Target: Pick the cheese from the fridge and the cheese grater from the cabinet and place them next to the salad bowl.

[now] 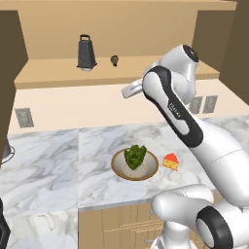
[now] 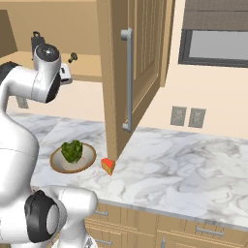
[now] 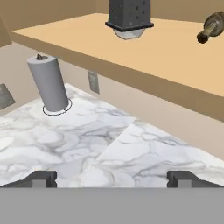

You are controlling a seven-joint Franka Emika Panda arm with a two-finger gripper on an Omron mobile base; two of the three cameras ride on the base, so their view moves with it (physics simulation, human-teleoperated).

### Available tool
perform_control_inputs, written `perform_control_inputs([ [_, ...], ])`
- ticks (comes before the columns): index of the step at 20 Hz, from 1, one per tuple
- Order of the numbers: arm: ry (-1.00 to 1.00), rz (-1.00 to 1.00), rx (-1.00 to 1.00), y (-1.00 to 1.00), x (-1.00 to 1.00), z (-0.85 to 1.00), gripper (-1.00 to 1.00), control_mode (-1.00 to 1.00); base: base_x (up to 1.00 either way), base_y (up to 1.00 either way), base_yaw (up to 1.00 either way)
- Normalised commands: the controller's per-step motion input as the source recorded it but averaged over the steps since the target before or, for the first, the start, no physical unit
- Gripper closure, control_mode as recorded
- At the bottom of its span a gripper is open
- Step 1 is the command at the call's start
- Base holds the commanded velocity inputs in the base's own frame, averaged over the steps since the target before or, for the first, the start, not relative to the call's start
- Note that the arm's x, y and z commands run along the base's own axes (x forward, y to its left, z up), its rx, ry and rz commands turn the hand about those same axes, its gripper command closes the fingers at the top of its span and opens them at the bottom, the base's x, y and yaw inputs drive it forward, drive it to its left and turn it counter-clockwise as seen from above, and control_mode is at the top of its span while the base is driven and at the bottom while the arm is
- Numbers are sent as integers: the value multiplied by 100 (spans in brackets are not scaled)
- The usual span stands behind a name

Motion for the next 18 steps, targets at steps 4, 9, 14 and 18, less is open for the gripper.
perform_control_inputs([
  [4,1,0,4,22,14,54,-100,-100,0,0,0],
  [9,-4,0,3,21,14,33,-100,-100,0,0,0],
  [14,-10,0,0,11,16,5,-100,-100,0,0,0],
  [18,-10,0,0,1,27,14,-100,-100,0,0,0],
])
